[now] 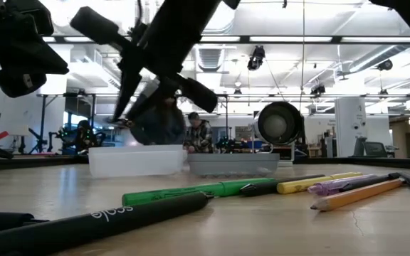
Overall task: Pick & place school supplies into a supply box
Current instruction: Put the brown pen into the black supply box, then put the green highlighter pen into the black supply box
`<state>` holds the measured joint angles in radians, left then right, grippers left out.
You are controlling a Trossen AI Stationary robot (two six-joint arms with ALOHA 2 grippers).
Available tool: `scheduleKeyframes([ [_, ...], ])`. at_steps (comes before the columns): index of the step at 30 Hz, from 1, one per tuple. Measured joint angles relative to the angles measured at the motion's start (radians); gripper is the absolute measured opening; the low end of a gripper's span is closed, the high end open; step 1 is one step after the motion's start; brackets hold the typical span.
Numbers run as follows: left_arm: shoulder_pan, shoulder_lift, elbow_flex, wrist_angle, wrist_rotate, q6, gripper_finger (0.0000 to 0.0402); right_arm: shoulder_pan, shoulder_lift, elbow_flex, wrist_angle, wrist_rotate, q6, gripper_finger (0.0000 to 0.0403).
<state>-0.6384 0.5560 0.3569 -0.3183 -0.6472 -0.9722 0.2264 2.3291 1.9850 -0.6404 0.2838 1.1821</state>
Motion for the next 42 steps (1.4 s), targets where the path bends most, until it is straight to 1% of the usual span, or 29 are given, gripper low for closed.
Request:
scheduleKeyframes([
  [5,0.000,0.000,-0.001,0.001,0.000,-0.011,0.0023,-0.026,-0.024,-0.011,-0.099,0.100,0.349,0.0029],
  [7,0.000,0.000,-0.003,0.000,0.000,-0.013,0.0023,-0.051,-0.026,-0.017,-0.106,0.117,0.397,0.0029],
  [9,0.000,0.000,-0.004,0.000,0.000,-0.015,0.0023,-0.080,-0.023,-0.020,-0.087,0.116,0.361,0.0029],
  [12,-0.001,0.000,-0.004,0.000,0.000,-0.015,0.0023,-0.119,-0.023,-0.026,-0.076,0.082,0.294,0.0029],
  [14,-0.001,0.000,-0.004,0.000,0.000,-0.015,0.0023,-0.146,-0.023,-0.037,-0.088,0.058,0.287,0.0029],
  [17,-0.001,0.000,-0.004,0.000,0.000,-0.015,0.0023,-0.189,-0.023,-0.069,-0.087,-0.026,0.290,0.0029],
  [24,-0.002,0.000,-0.004,0.000,0.000,-0.015,0.0023,-0.225,-0.023,-0.134,-0.087,-0.085,0.297,0.0029],
  [27,-0.002,0.000,-0.004,0.000,0.000,-0.015,0.0023,-0.239,-0.023,-0.142,-0.101,-0.081,0.290,0.0029],
  [30,-0.002,0.000,-0.004,0.000,0.000,-0.015,0.0023,-0.241,-0.025,-0.142,-0.127,-0.040,0.292,0.0037],
  [32,-0.002,0.000,-0.004,0.000,0.000,-0.015,0.0023,-0.238,-0.026,-0.136,-0.156,-0.017,0.293,0.0052],
  [36,-0.002,0.000,-0.004,0.000,0.000,-0.014,0.0023,-0.238,-0.029,-0.104,-0.172,-0.012,0.223,0.0092],
  [42,-0.002,0.000,-0.004,0.000,0.000,-0.014,0.0023,-0.228,-0.030,-0.030,-0.244,0.055,0.148,0.0137],
])
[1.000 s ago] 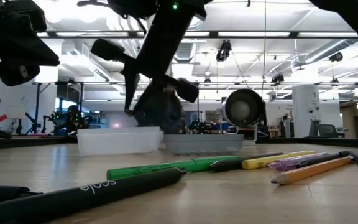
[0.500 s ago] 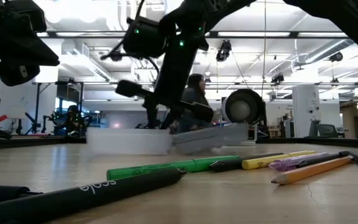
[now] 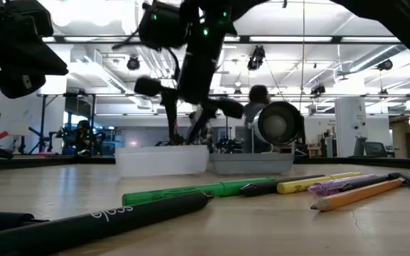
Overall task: Pick & place school supplies into a supply box
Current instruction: Put the green highlighter pen into the black supply box
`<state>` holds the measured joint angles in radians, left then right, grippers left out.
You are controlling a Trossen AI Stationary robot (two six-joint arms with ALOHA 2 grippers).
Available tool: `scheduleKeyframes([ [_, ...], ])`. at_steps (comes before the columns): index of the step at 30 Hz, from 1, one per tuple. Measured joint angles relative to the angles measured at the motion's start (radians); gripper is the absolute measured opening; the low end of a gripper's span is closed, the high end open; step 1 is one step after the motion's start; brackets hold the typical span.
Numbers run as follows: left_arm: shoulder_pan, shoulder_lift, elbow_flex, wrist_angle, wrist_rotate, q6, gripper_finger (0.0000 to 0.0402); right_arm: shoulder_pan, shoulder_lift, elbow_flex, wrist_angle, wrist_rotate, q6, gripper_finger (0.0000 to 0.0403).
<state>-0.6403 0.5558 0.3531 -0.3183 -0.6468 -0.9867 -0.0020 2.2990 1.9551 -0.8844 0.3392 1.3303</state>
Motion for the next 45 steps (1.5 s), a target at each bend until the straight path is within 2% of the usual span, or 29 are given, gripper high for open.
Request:
scheduleKeyframes([
  [4,0.000,0.000,0.000,0.000,0.000,0.000,0.0023,0.035,-0.005,0.057,-0.015,-0.031,-0.287,0.0150],
  [9,0.000,0.000,0.000,0.000,0.000,0.000,0.0023,0.121,-0.040,0.098,-0.050,-0.225,-0.784,0.0148],
  [12,0.000,0.000,0.000,0.000,0.000,0.000,0.0023,0.189,-0.057,0.097,-0.160,-0.280,-1.038,0.0142],
  [15,0.000,0.000,0.000,0.000,0.000,0.000,0.0023,0.264,-0.060,0.081,-0.281,-0.280,-1.184,0.0136],
  [19,0.000,0.000,0.000,0.000,0.000,0.000,0.0023,0.350,-0.060,0.044,-0.254,-0.281,-1.252,0.0132],
  [23,0.000,0.000,0.000,0.000,0.000,0.000,0.0023,0.394,-0.055,0.000,-0.156,-0.280,-1.237,0.0127],
  [30,0.000,0.000,0.000,0.000,0.000,-0.001,0.0023,0.402,-0.025,-0.062,-0.044,-0.310,-1.168,0.0108],
  [45,0.000,0.000,0.000,0.000,0.010,-0.022,0.0023,0.410,0.040,-0.078,-0.017,-0.272,-1.205,0.0103],
])
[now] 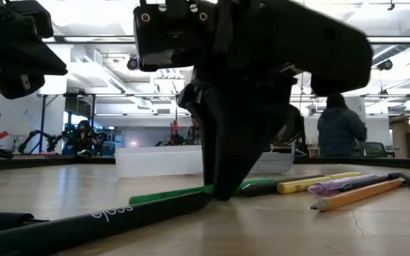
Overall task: Pick & place school supplies into a supply box
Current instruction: Put the green highlighter pen into the black supply box
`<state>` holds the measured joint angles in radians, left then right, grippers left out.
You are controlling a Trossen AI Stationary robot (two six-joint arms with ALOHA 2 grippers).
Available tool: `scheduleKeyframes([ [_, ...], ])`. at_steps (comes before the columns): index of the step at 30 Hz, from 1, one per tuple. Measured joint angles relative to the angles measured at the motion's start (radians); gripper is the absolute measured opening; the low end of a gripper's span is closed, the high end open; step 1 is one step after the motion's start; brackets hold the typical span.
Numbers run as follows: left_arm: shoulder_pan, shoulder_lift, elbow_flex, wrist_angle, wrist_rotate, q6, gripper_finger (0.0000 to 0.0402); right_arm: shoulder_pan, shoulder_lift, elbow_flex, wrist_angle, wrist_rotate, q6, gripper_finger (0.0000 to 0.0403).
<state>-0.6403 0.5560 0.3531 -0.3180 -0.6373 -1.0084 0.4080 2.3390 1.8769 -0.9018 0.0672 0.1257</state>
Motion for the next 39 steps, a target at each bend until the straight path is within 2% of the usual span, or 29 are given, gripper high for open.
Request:
scheduleKeyframes([
  [7,0.000,0.000,0.000,0.000,0.001,0.000,0.0023,0.000,0.000,-0.013,0.008,0.015,-0.023,0.0071],
  [12,0.000,0.000,0.000,0.000,0.002,0.000,0.0023,-0.008,-0.003,-0.026,0.013,0.008,0.063,0.0035],
  [19,0.000,0.000,-0.001,0.000,0.002,0.000,0.0023,-0.060,-0.006,-0.013,0.146,0.029,0.347,0.0018],
  [25,0.000,0.000,-0.001,0.000,0.002,0.000,0.0023,-0.137,-0.075,-0.010,0.292,0.229,0.639,0.0016],
  [27,0.000,0.000,-0.001,0.000,0.002,0.000,0.0023,-0.174,-0.100,-0.010,0.321,0.249,0.762,0.0015],
  [30,0.000,0.000,-0.001,0.000,0.002,0.000,0.0023,-0.236,-0.128,-0.017,0.289,0.250,0.974,0.0015],
  [32,0.000,0.000,-0.001,-0.001,0.002,0.000,0.0023,-0.279,-0.144,-0.029,0.265,0.247,1.048,0.0015],
  [39,0.000,0.000,-0.003,0.000,0.002,0.001,0.0023,-0.427,-0.132,-0.050,0.243,0.141,1.066,0.0025],
])
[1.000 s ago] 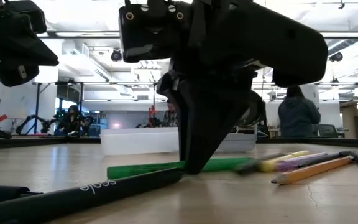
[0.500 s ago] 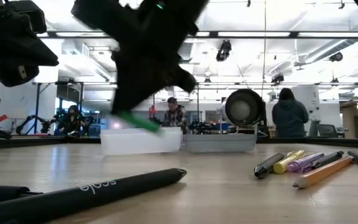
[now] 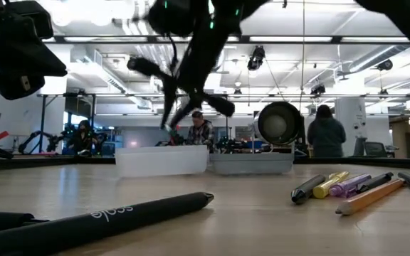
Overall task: Pick & place school supplies into a supply box
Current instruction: Put the green highlighter pen into the black supply box
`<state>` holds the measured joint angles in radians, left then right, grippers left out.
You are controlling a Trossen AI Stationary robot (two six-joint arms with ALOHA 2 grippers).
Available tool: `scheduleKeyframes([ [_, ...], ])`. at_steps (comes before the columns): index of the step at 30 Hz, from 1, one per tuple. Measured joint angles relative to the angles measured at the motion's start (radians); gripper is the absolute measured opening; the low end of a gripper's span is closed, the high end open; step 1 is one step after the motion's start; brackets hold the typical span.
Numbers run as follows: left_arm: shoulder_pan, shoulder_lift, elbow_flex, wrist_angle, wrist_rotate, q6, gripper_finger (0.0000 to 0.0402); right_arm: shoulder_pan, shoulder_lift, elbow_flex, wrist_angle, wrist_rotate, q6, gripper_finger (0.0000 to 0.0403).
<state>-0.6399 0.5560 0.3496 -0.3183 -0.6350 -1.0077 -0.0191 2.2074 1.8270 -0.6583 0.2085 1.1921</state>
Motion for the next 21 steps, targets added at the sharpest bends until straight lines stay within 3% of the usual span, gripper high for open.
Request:
scheduleKeyframes([
  [11,0.000,0.000,-0.003,0.000,0.000,0.000,0.0023,-0.044,0.081,-0.002,-0.073,-0.017,0.055,0.0028],
  [14,0.000,0.000,-0.003,0.000,0.000,0.000,0.0023,-0.045,0.080,-0.001,-0.079,0.041,0.103,0.0032],
  [21,0.000,0.000,-0.003,0.000,0.000,0.000,0.0023,-0.045,0.056,0.000,-0.092,0.075,0.040,0.0080],
])
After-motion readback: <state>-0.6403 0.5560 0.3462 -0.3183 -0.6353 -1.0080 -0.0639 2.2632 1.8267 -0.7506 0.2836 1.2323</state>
